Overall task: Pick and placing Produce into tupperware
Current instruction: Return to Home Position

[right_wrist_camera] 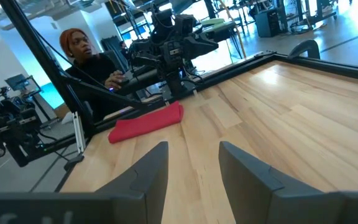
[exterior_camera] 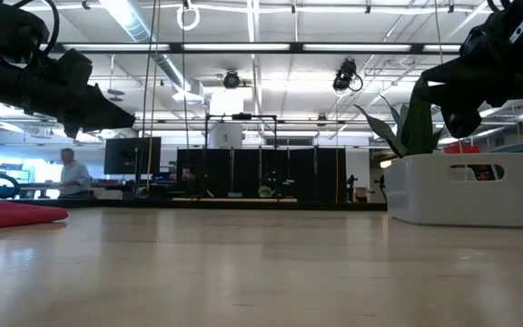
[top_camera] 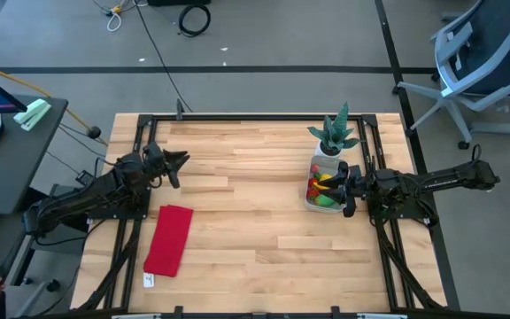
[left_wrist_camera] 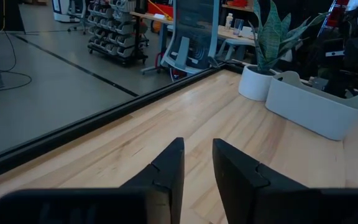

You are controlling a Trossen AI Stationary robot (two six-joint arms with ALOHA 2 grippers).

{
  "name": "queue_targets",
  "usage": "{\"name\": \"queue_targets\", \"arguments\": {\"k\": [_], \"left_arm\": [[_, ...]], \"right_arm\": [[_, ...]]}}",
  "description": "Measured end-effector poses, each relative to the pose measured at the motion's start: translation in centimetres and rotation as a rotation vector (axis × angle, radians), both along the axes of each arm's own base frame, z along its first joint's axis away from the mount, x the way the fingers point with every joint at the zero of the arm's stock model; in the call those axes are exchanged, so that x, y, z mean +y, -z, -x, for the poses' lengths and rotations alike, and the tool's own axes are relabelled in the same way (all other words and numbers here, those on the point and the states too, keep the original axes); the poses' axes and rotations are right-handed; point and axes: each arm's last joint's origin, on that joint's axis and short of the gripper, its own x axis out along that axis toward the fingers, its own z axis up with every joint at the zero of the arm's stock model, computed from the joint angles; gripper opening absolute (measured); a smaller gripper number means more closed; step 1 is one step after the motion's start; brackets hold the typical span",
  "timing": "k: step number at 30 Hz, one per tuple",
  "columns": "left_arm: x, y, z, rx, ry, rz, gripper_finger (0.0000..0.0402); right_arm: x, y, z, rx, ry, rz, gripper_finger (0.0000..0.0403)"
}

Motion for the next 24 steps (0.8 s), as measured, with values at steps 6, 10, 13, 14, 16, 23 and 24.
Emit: {"name": "queue_targets", "arguments": {"k": [6, 10, 13, 14, 16, 23, 24], "left_arm": [[0.0, 0.0, 0.0, 0.0, 0.0, 0.0, 0.0084], [0.0, 0.0, 0.0, 0.0, 0.0, 0.0, 0.008], [0.0, 0.0, 0.0, 0.0, 0.0, 0.0, 0.0082], [0.0, 0.0, 0.0, 0.0, 0.0, 0.0, 0.0083], [0.0, 0.0, 0.0, 0.0, 0.0, 0.0, 0.0086], [0.0, -0.02, 0.0, 0.0, 0.0, 0.0, 0.009], [0.0, -0.03, 0.0, -0.001, 0.0, 0.0, 0.0089]], "right_arm": [[0.0, 0.0, 0.0, 0.0, 0.0, 0.0, 0.015], [0.0, 0.0, 0.0, 0.0, 0.001, 0.0, 0.015], [0.0, 0.0, 0.0, 0.0, 0.0, 0.0, 0.015], [0.0, 0.0, 0.0, 0.0, 0.0, 0.0, 0.015], [0.0, 0.0, 0.0, 0.0, 0.0, 0.0, 0.015], [0.0, 0.0, 0.0, 0.0, 0.0, 0.0, 0.015], [0.0, 0.0, 0.0, 0.0, 0.001, 0.0, 0.015]]}}
